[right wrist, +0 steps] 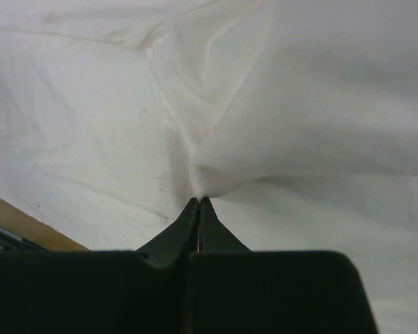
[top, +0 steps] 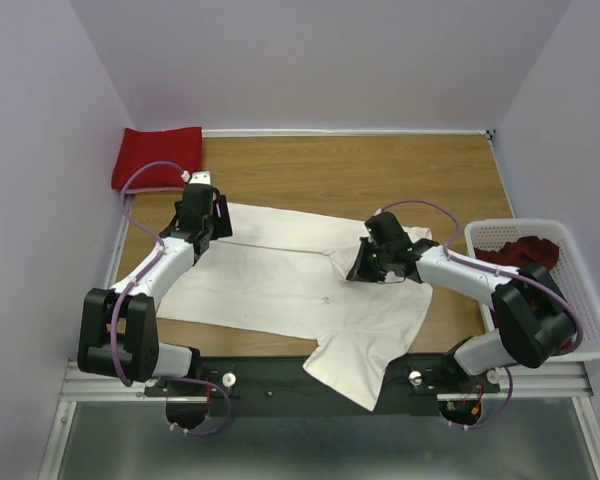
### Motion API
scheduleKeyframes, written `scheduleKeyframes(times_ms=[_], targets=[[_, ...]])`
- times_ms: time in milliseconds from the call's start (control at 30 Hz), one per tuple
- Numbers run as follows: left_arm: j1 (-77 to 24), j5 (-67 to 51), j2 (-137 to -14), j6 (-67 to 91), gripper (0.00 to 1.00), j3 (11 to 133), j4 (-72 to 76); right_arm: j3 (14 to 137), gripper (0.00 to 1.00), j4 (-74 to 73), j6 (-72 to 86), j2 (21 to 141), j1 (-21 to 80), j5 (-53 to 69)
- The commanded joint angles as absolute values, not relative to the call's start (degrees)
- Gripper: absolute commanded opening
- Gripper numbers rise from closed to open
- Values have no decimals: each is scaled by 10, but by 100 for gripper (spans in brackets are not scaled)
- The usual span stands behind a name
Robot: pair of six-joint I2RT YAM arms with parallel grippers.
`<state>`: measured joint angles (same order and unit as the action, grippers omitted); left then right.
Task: Fold and stack the t-shirts
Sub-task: Fold the tshirt
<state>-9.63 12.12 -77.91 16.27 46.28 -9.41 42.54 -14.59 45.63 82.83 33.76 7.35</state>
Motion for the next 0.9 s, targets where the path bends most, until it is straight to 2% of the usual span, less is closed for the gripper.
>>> scheduleKeyframes(times_ms=[0, 100, 200, 500, 633, 867], targets=[[-100, 108, -786, 157, 78, 479, -94, 473, 7, -189, 460, 861, 371, 30], [-100, 107, -786, 157, 78, 479, -94, 489, 9, -188, 461, 871, 386, 19], [-101, 107, -785, 157, 78, 478, -94, 504, 30, -189, 448, 866, 392, 16], [-103, 97, -780, 158, 78, 479, -93, 469, 66, -217, 391, 740, 369, -100], [-109, 93, -780, 158, 78, 477, -90, 413, 76, -221, 390, 668, 308, -114], [-112, 96, -781, 157, 78, 476, -91, 337, 78, -157, 364, 618, 179, -14]])
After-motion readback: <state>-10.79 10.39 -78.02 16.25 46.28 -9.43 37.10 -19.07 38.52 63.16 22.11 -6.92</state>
